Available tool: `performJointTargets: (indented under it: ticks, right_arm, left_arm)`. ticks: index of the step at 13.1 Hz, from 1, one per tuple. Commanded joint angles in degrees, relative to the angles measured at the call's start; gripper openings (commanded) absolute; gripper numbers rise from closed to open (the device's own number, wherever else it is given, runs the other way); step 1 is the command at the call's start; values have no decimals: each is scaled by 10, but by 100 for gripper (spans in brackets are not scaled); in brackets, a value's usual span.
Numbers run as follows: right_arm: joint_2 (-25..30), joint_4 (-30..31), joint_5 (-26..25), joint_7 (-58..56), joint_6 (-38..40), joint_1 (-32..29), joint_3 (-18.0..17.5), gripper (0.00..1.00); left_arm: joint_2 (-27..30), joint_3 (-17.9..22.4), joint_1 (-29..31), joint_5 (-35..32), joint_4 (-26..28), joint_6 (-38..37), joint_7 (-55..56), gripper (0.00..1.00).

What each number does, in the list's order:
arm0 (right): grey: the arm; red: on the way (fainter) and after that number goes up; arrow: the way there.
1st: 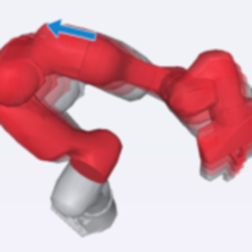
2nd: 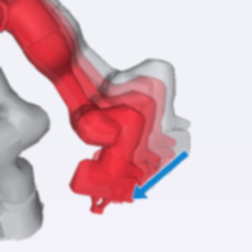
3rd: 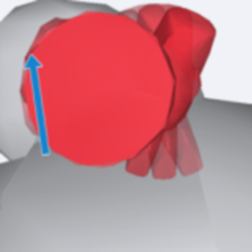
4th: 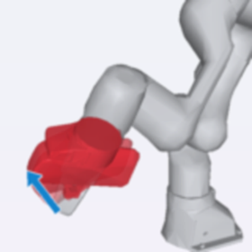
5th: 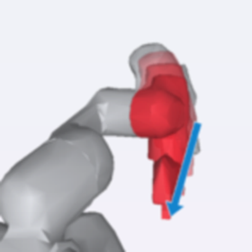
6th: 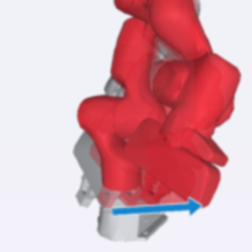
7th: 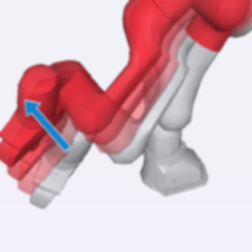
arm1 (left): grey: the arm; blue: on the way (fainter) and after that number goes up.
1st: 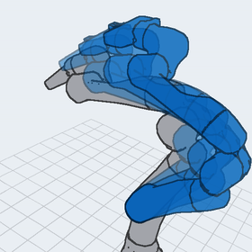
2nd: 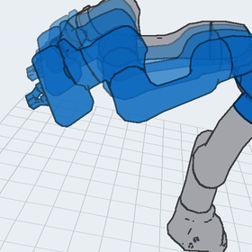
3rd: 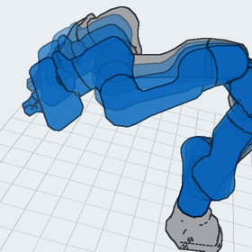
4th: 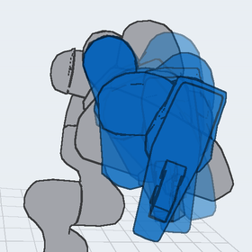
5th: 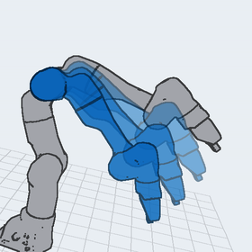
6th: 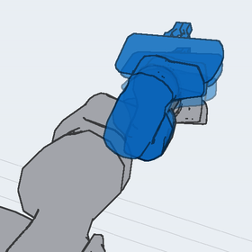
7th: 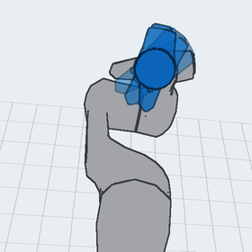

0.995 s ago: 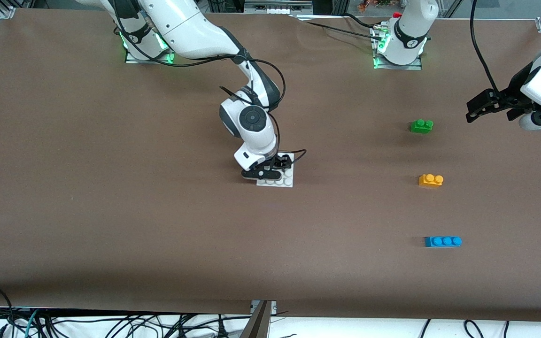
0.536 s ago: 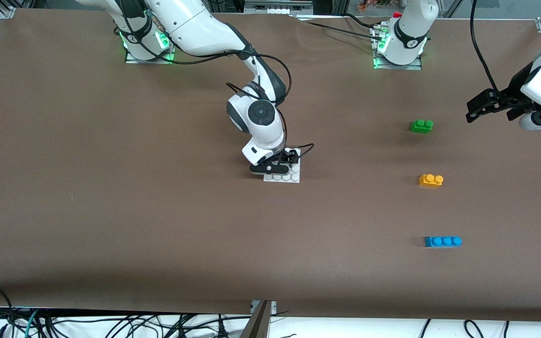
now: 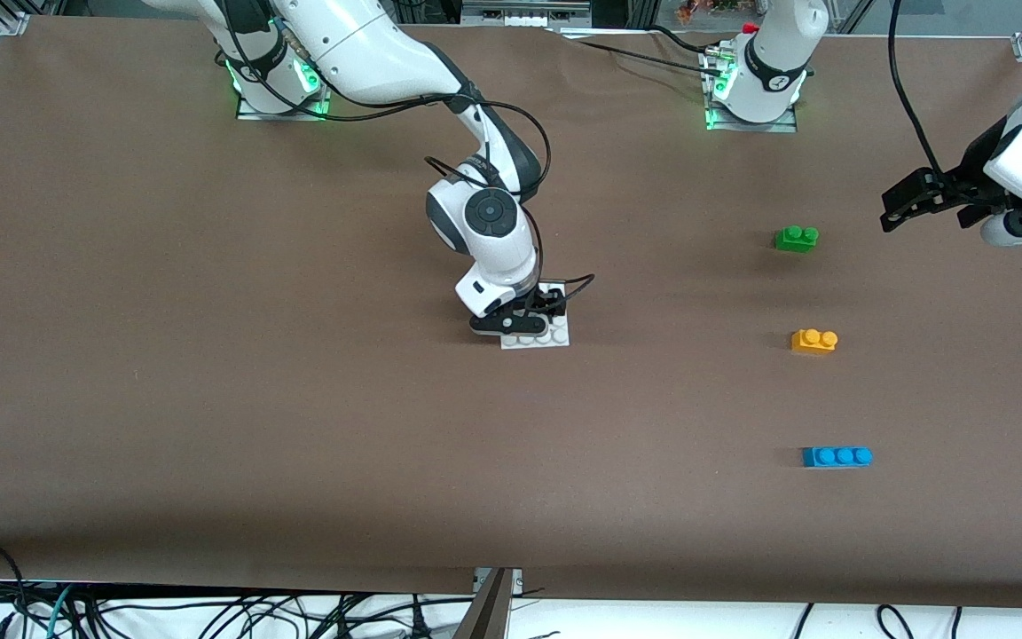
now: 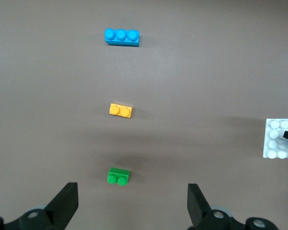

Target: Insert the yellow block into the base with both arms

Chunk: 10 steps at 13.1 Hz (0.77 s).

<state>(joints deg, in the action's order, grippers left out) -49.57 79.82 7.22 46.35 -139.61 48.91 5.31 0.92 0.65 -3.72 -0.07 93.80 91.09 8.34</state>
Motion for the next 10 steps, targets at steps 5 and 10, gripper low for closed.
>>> performJointTargets:
  ticks: [5, 10]
  right_arm:
    - [61, -12, 3, -102, 85, -5, 78, 100]
    - [107, -12, 9, -295, 123, -82, 129, 100]
  left_arm:
    - [-7, 0, -2, 1, -20, -14, 4, 100]
    - [-7, 0, -2, 1, -20, -14, 4, 100]
